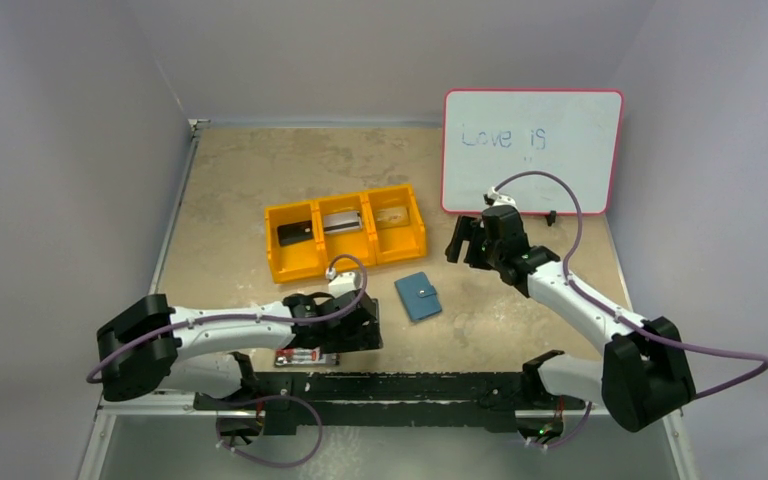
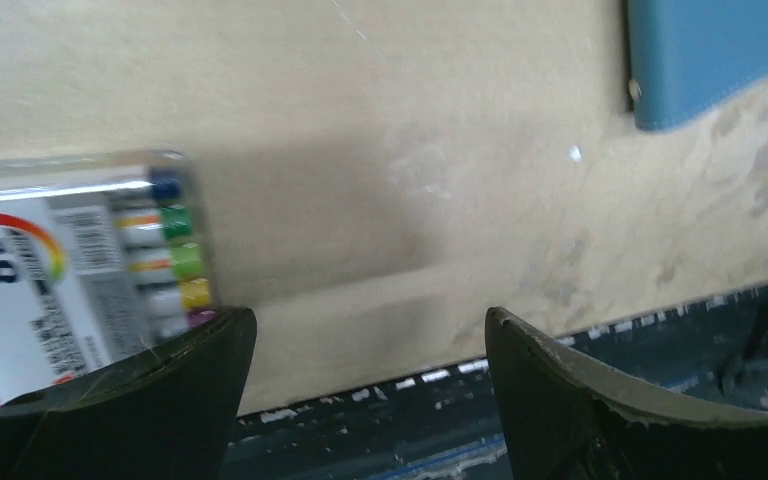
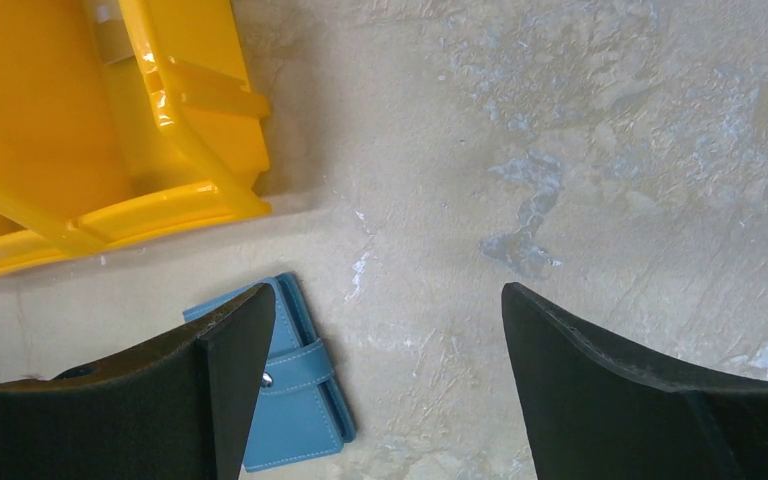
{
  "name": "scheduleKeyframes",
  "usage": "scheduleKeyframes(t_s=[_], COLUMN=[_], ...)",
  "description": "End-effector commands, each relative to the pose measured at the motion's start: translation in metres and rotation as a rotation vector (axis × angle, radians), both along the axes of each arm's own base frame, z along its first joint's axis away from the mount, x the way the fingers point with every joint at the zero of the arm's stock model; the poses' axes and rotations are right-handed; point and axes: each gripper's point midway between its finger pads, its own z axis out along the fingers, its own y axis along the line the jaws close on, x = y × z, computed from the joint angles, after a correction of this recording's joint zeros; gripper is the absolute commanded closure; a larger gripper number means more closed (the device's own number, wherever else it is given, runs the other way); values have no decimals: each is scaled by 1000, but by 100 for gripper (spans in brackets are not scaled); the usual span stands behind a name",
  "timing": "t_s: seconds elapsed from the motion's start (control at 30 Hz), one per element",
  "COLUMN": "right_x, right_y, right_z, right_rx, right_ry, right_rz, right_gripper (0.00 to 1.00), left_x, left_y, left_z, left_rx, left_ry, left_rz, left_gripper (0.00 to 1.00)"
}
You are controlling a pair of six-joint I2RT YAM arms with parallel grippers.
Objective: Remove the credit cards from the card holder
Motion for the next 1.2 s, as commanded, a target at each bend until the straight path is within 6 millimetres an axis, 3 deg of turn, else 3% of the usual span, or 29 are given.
scheduleKeyframes(t_s=[0.0, 0.17, 0.3, 0.5, 0.67, 0.77, 0.9, 1.03, 1.17], right_x=[6, 6, 9, 0, -13, -18, -28, -37, -49], right_y=[-3, -3, 1, 41, 59, 68, 81, 78, 74], right_z=[11, 7, 7, 8, -4, -13, -24, -40, -52], right_rx=[-13, -20, -19, 103, 136, 118, 35, -88, -136], right_ry=[-29, -19, -14, -19, 23, 47, 76, 118, 144], right_rz=[-15, -17, 1, 233, 327, 346, 343, 271, 245], right_gripper=[14, 14, 14, 16, 19, 25, 29, 31, 36], left_x=[13, 17, 27, 47, 61, 76, 99, 122, 137], left_y=[36, 80, 102, 140, 153, 144, 114, 88, 66], left_z=[-2, -12, -11, -18, -2, 17, 44, 70, 78], left_rx=[132, 235, 273, 271, 192, 129, 61, 51, 41], left_ry=[-56, -114, -175, -180, -241, -311, -379, -434, -464], left_rz=[167, 310, 416, 584, 711, 698, 608, 533, 479], left_gripper=[15, 11, 9, 8, 9, 12, 12, 8, 4])
